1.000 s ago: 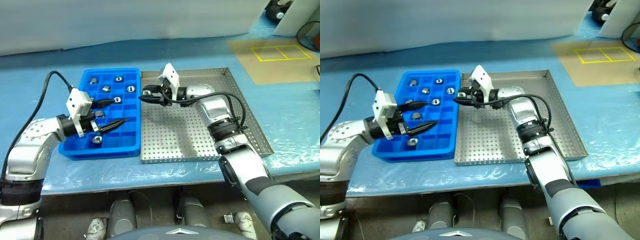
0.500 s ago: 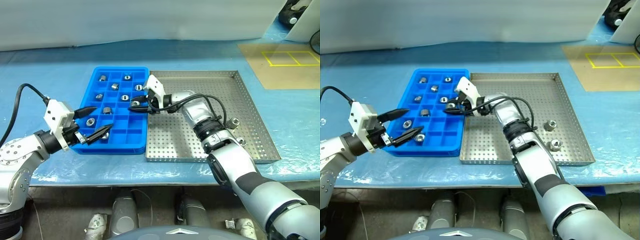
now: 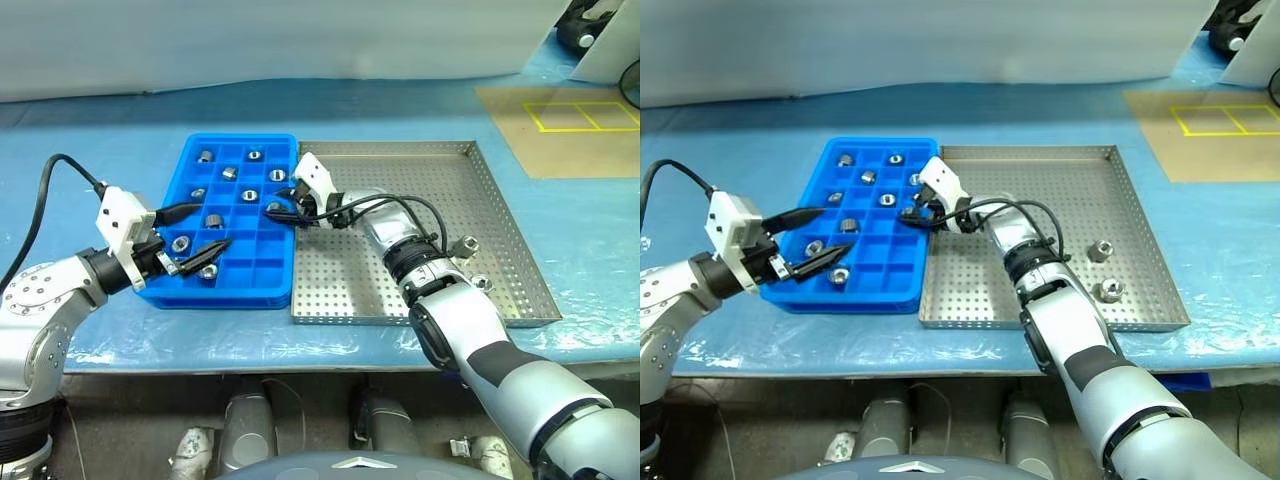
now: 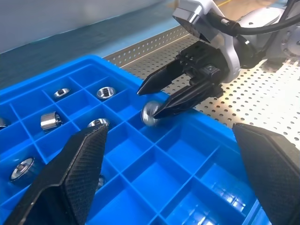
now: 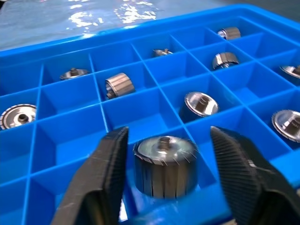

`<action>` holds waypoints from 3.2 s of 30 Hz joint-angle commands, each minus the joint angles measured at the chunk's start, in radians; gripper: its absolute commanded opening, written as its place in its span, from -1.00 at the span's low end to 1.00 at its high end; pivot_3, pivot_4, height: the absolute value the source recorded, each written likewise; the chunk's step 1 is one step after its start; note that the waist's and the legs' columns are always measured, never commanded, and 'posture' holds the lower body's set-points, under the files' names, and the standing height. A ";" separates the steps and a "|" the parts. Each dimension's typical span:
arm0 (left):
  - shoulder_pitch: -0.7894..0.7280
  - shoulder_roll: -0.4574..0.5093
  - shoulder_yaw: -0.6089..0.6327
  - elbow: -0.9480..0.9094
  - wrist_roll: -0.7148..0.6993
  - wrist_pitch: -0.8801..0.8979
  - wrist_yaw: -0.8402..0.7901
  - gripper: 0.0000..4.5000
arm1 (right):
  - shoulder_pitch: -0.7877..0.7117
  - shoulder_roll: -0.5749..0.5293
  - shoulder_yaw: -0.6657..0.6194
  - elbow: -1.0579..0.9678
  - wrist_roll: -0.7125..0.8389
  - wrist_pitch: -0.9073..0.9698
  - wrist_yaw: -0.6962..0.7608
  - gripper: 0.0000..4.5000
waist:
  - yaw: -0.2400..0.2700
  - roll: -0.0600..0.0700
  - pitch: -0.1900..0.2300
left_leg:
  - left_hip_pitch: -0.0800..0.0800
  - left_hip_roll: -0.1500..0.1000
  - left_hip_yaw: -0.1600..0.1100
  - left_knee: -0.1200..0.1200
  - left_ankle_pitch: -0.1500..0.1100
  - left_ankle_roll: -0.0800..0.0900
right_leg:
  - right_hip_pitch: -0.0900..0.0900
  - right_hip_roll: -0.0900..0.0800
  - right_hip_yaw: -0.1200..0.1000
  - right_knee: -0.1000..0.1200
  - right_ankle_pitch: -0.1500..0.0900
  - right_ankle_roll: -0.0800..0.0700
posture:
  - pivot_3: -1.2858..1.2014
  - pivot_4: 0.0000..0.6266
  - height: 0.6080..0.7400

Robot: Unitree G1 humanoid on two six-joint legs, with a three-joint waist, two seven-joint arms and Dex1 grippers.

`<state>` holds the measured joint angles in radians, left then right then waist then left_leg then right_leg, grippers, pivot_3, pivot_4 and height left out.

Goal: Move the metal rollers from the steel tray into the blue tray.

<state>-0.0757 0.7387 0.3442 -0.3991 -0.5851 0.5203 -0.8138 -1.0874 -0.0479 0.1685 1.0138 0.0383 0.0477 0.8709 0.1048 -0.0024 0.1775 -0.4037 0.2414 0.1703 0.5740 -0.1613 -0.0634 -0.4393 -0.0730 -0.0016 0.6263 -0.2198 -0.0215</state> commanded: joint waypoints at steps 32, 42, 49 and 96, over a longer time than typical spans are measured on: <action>-0.628 -0.354 -0.461 0.633 0.161 -0.309 -0.338 1.00 | 0.437 -0.600 -0.229 -0.967 0.152 0.487 0.070 0.88 | -0.086 -0.002 -0.001 | 0.009 -0.002 0.003 0.005 0.002 -0.001 | 0.003 0.001 0.008 0.011 0.001 0.001 | -0.32 -0.52 1.00; -0.723 -0.502 -0.505 0.809 0.208 -0.405 -0.446 1.00 | 0.649 -0.666 -0.303 -1.071 0.166 0.572 -0.046 0.88 | -0.159 -0.002 -0.001 | 0.018 -0.005 0.008 0.007 -0.003 0.010 | 0.007 0.007 0.025 0.008 0.002 0.003 | -0.39 -0.52 1.00; -0.685 -0.495 -0.488 0.771 0.213 -0.393 -0.430 1.00 | 0.603 -0.632 -0.255 -0.915 0.146 0.506 -0.076 0.88 | -0.176 -0.002 -0.001 | 0.020 -0.004 0.008 0.008 -0.004 0.010 | 0.008 0.011 0.029 0.007 0.002 0.003 | -0.35 -0.52 1.00; -0.471 -0.214 -0.318 0.501 0.190 -0.279 -0.291 1.00 | 0.303 -0.433 -0.071 -0.765 0.134 0.326 0.029 -0.22 | -0.153 -0.002 0.000 | 0.019 0.000 0.010 0.004 -0.006 0.014 | 0.005 0.014 0.029 -0.002 0.004 0.001 | -0.16 -0.52 1.00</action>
<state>-0.5603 0.4973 -0.0275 0.1804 -0.3737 0.2313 -1.1256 -0.7204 -0.5066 0.0667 0.3678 0.1167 0.3637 0.8380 -0.0480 -0.0042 0.1777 -0.3855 0.2424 0.1800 0.5766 -0.1667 -0.0506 -0.4365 -0.0585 0.0267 0.6259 -0.2148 -0.0211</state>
